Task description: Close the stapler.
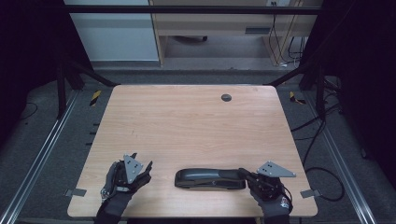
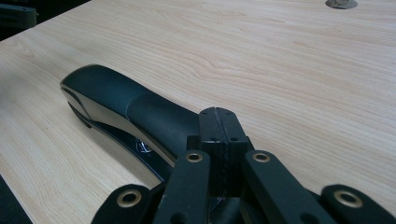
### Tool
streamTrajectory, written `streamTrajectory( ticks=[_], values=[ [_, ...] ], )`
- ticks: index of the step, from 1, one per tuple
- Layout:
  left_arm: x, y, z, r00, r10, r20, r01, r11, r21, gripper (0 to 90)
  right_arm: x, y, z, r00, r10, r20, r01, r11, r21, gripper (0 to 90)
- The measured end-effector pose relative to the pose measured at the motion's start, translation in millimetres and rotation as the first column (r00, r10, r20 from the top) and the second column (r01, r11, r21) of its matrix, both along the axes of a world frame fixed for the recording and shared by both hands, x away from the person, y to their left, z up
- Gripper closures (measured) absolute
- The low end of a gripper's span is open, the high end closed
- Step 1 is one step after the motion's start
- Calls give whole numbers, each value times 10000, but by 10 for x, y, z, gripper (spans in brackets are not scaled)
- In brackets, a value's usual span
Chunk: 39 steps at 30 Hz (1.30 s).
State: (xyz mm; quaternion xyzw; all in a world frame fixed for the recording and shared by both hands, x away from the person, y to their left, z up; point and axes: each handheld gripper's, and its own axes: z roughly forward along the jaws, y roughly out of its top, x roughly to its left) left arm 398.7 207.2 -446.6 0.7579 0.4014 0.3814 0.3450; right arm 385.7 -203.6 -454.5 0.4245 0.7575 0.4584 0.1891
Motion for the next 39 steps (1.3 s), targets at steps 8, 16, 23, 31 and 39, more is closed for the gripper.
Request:
streamTrajectory(
  ticks=[8,16,23,31,39],
  values=[
    [5,7,1,10000,-7,-15,7,10000,6,376,4,-8,15,9999,149,87,-148,9999,-79,900],
    [11,9,5,10000,-61,-38,61,9999,-125,376,7,-13,134,9981,291,551,-312,9988,375,857],
    [24,18,-9,9999,-107,-117,106,9999,-123,375,33,-60,199,9949,-109,1008,94,9998,153,606],
    [56,54,-27,9996,-122,-263,116,9997,-234,360,97,-385,184,9777,-1418,1552,1439,9896,-23,288],
    [134,142,-67,9985,-75,-548,54,9993,-382,339,189,-749,-12,9676,-2274,1102,2310,9727,-215,189]
  ],
)
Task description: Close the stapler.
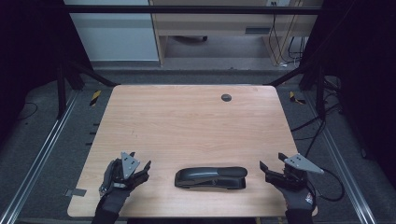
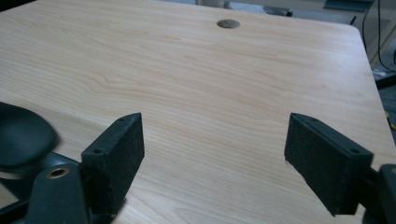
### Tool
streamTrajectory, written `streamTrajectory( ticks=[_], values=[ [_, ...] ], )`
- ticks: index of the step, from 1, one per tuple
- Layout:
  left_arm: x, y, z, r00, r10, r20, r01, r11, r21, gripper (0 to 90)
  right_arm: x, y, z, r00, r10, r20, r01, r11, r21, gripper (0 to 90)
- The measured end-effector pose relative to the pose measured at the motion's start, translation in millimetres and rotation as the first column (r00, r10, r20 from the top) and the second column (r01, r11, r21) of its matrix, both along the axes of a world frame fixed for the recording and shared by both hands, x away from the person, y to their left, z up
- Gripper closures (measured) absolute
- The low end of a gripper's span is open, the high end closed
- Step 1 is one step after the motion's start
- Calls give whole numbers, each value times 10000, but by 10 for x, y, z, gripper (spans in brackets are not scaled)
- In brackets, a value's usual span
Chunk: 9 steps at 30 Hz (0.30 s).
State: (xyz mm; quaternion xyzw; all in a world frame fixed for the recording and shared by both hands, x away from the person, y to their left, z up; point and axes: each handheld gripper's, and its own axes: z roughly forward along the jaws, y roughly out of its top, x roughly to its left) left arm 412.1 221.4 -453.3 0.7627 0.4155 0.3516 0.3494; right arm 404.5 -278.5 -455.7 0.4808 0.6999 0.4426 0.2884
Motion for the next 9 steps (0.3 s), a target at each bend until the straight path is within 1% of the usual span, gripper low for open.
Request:
streamTrajectory(
  ticks=[3,4,6,7,8,9],
  values=[
    [45,52,-37,9999,49,-99,-50,10000,-6,335,44,-95,-97,9993,-98,-364,95,9999,-91,167],
    [65,75,-52,9999,85,-145,-85,10000,1,334,62,-123,-133,9989,-162,-445,153,9997,-189,161],
    [108,125,-87,9994,117,-337,-117,9999,1,325,91,-173,-188,9971,-277,-713,261,9994,-236,146],
    [132,152,-106,9987,121,-503,-123,9999,-35,322,104,-195,-215,9962,-319,-806,297,9992,-284,145],
    [158,185,-130,9977,152,-668,-151,9999,14,319,111,-215,-233,9951,-347,-930,323,9991,-275,142],
    [173,201,-146,9973,207,-701,-206,9998,14,318,124,-238,-257,9940,-385,-1021,351,9988,-347,133]
  ],
)
